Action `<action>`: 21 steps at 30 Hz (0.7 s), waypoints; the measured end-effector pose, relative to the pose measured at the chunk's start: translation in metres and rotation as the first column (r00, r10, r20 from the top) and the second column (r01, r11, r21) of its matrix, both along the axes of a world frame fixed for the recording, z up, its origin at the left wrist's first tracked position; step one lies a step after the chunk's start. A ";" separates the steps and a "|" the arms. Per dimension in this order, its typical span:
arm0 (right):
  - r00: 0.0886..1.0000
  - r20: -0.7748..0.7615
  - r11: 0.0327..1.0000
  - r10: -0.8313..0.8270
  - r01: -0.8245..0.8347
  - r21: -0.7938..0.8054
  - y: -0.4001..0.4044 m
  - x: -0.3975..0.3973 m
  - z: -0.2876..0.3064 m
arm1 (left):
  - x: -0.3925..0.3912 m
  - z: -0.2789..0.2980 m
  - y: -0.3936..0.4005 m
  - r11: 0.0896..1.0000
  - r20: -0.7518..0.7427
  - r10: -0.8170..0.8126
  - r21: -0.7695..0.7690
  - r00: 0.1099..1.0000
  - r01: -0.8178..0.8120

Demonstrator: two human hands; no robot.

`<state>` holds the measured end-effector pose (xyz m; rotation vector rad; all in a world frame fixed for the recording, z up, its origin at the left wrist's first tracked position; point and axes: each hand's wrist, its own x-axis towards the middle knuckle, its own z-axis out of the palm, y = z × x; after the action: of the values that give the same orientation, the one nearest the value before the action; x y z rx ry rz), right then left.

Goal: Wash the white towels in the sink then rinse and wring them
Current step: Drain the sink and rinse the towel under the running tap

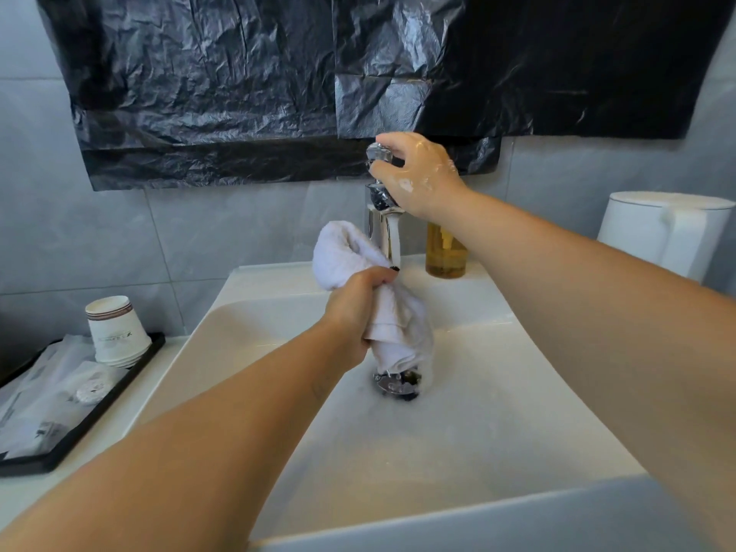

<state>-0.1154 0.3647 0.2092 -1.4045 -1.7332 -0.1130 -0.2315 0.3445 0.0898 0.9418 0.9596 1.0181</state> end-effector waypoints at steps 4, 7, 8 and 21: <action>0.991 0.124 0.999 0.043 -0.043 -0.006 -0.011 0.009 -0.012 | 0.002 -0.002 -0.002 0.998 -0.025 -0.039 0.044 0.999 0.041; 0.987 0.119 0.994 0.104 -0.101 -0.029 -0.031 0.017 -0.031 | 0.001 -0.002 -0.002 0.996 -0.034 -0.044 0.072 0.998 0.047; 0.995 0.028 0.994 0.091 -0.092 0.064 -0.038 0.019 -0.043 | 0.000 -0.001 -0.002 0.995 -0.031 -0.043 0.087 0.999 0.046; 0.721 -0.687 0.727 0.094 -0.521 -0.448 -0.076 0.010 -0.088 | -0.033 0.030 -0.019 0.935 -0.174 -0.070 0.331 0.982 0.126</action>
<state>-0.1059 0.2885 0.1212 -1.3071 -1.4347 1.1207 -0.2645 0.3253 0.1199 1.3654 0.8712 1.0543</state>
